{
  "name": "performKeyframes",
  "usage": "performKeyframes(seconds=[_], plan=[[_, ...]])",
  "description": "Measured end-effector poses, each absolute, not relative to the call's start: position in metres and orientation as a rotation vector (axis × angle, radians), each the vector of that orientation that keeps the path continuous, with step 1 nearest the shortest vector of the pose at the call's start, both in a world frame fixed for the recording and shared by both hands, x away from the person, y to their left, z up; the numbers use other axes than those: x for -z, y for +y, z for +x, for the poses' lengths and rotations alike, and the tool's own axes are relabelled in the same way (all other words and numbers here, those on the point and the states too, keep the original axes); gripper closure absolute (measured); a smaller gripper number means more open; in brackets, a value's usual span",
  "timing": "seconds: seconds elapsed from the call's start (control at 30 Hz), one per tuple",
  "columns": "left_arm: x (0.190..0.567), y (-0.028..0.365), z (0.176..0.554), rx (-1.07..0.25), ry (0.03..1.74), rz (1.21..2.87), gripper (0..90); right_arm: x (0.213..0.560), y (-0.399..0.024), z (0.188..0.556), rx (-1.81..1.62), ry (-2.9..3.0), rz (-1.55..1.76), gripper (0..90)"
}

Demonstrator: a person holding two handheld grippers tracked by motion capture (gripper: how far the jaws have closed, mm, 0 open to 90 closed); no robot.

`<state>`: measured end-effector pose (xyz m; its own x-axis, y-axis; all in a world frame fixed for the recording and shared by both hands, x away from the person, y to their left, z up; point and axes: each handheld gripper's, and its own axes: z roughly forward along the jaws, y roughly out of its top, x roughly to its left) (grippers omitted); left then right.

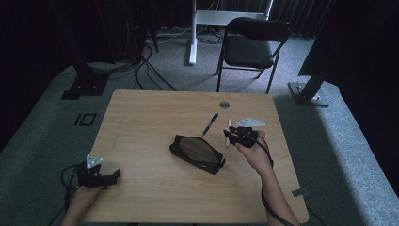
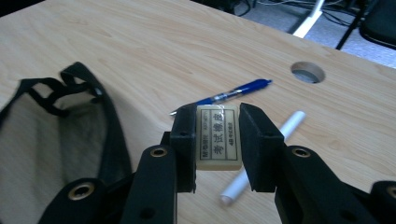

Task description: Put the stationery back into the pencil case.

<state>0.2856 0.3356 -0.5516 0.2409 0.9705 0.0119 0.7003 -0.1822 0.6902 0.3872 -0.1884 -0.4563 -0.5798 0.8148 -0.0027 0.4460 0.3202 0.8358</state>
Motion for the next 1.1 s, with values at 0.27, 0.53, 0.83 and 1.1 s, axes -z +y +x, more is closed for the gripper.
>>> performKeyframes(seconds=[0.27, 0.53, 0.83, 1.1], plan=[[0.552, 0.336, 0.286, -0.623, 1.522, 1.955, 0.1, 0.45, -0.175, 0.382, -1.178, 2.211, 1.068, 68.1], [0.552, 0.336, 0.286, -0.623, 1.522, 1.954, 0.1, 0.443, -0.161, 0.378, -1.226, 2.249, 1.021, 68.1], [0.552, 0.336, 0.286, -0.623, 1.521, 1.956, 0.1, 0.442, -0.148, 0.376, -1.235, 2.286, 0.983, 68.1], [0.552, 0.336, 0.286, -0.624, 1.522, 1.955, 0.1, 0.442, -0.136, 0.375, -1.25, 2.327, 0.937, 68.1]])
